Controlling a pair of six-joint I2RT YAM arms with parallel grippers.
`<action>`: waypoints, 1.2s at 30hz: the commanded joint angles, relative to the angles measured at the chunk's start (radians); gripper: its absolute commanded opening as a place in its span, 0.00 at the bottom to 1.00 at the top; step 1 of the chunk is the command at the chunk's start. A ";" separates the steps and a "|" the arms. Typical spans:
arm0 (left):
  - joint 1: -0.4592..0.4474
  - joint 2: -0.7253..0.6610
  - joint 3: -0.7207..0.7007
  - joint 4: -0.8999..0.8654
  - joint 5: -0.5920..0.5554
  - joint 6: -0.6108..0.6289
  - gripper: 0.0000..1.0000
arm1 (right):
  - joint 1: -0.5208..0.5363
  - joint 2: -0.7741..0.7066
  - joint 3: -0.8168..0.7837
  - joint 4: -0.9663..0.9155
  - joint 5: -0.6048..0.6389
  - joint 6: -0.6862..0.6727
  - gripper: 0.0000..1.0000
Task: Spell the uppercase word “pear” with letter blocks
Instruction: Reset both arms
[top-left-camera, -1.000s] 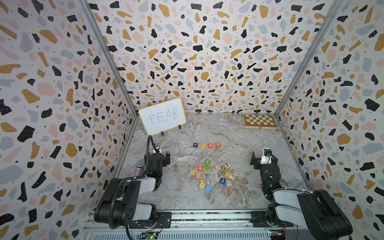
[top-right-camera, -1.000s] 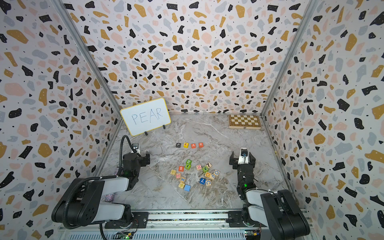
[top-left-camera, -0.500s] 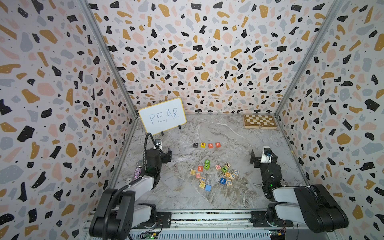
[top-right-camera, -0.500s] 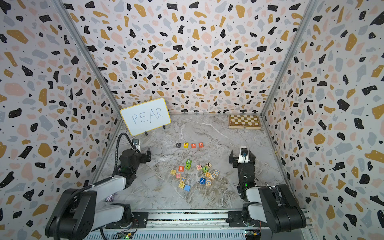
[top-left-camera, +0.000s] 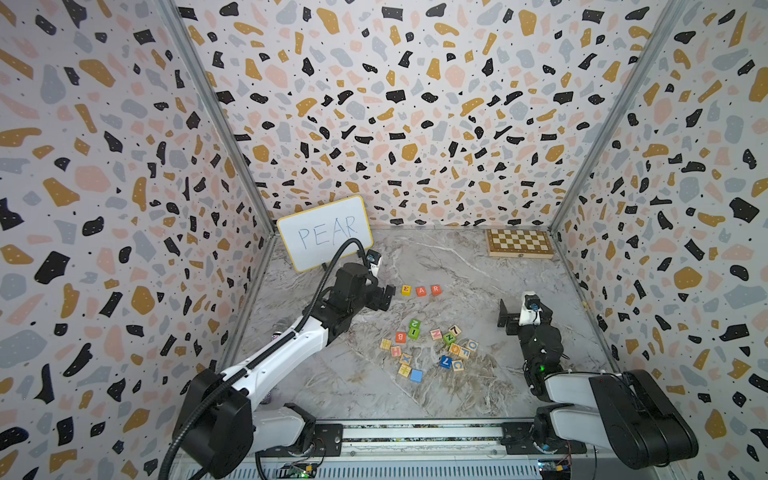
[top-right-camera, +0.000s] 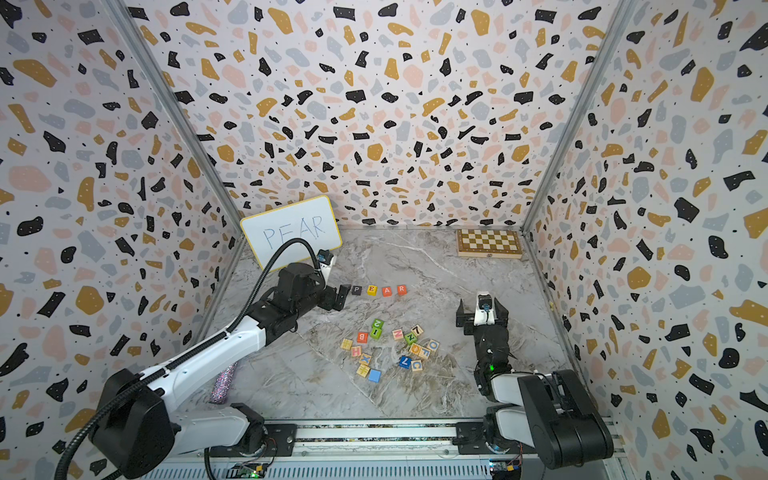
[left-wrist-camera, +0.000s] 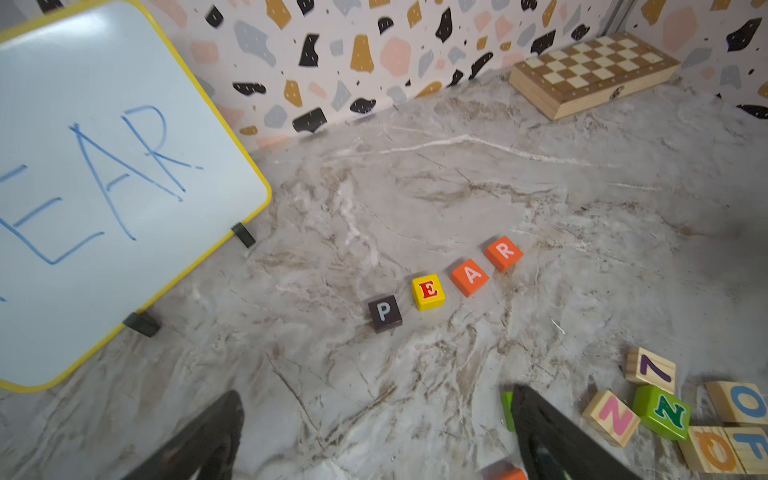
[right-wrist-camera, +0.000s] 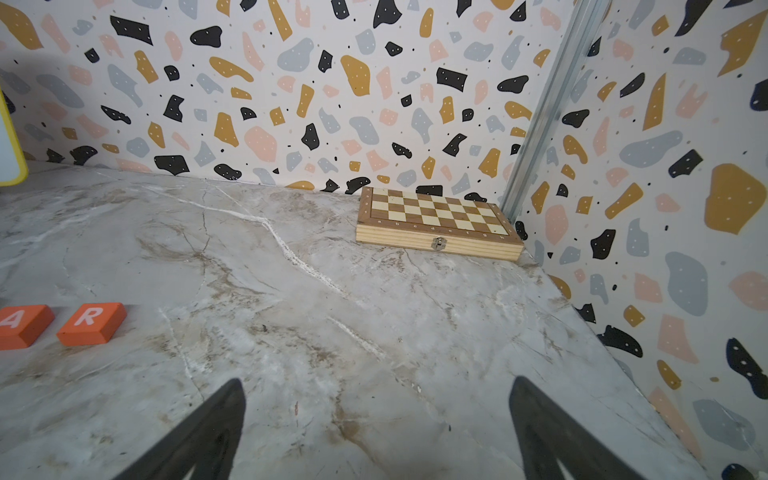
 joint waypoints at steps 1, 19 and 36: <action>-0.019 0.036 0.079 -0.098 -0.015 -0.106 0.99 | 0.005 0.012 0.024 0.028 0.009 -0.011 0.99; -0.033 0.128 0.142 -0.125 -0.002 -0.059 0.99 | 0.000 0.042 0.032 0.042 0.018 -0.006 0.99; 0.186 -0.327 -0.551 0.520 -0.427 0.119 0.99 | -0.051 0.098 0.040 0.069 -0.002 0.042 1.00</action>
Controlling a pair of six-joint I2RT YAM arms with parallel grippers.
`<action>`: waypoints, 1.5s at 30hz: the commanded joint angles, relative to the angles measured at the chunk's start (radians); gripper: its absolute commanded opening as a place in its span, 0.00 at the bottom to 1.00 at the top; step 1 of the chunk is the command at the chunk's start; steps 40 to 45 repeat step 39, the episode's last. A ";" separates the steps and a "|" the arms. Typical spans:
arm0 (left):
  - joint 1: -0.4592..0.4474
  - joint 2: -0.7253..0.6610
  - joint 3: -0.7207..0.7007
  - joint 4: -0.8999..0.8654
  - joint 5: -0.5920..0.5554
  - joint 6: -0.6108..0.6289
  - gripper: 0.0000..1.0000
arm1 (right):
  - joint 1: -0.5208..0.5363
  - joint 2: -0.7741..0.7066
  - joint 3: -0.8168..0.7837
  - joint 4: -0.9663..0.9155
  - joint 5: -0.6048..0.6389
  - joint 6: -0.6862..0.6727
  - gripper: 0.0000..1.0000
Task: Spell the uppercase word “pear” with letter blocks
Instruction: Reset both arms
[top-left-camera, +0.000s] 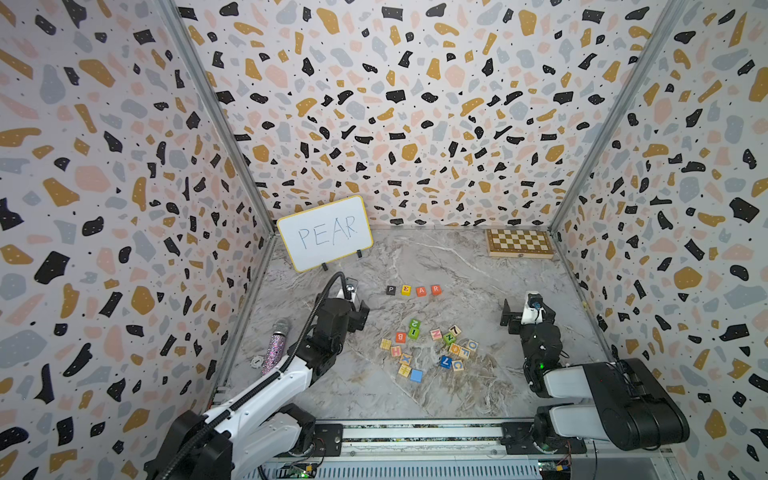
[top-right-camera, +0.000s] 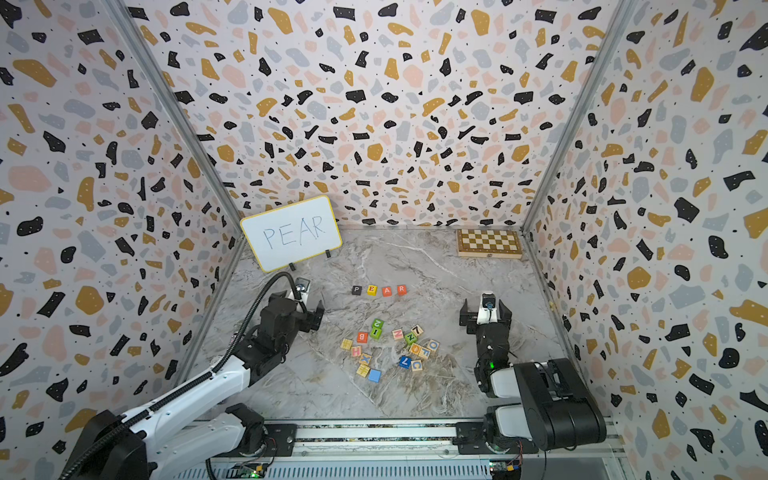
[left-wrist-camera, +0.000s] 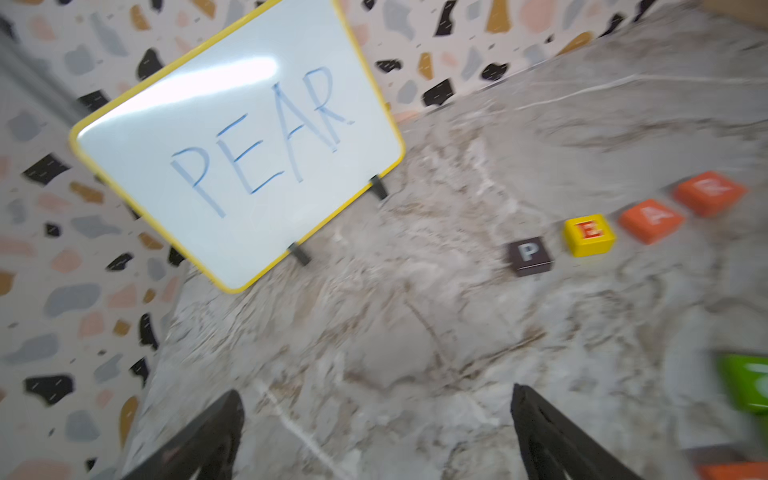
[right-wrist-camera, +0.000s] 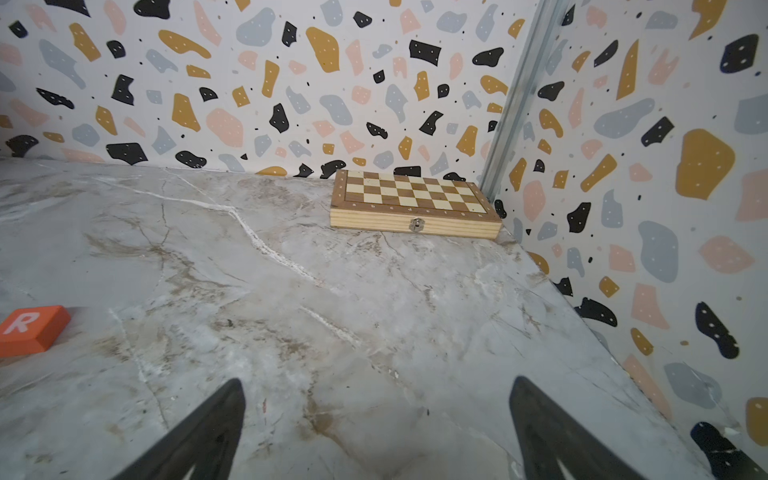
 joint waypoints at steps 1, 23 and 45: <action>0.126 -0.028 -0.094 0.220 -0.069 -0.059 0.99 | -0.008 0.015 0.028 0.042 -0.038 0.012 1.00; 0.355 0.393 -0.092 0.572 0.258 -0.095 0.99 | -0.042 0.112 0.125 -0.056 -0.044 0.055 0.99; 0.375 0.395 -0.090 0.570 0.287 -0.106 0.99 | -0.043 0.114 0.131 -0.061 -0.047 0.055 0.99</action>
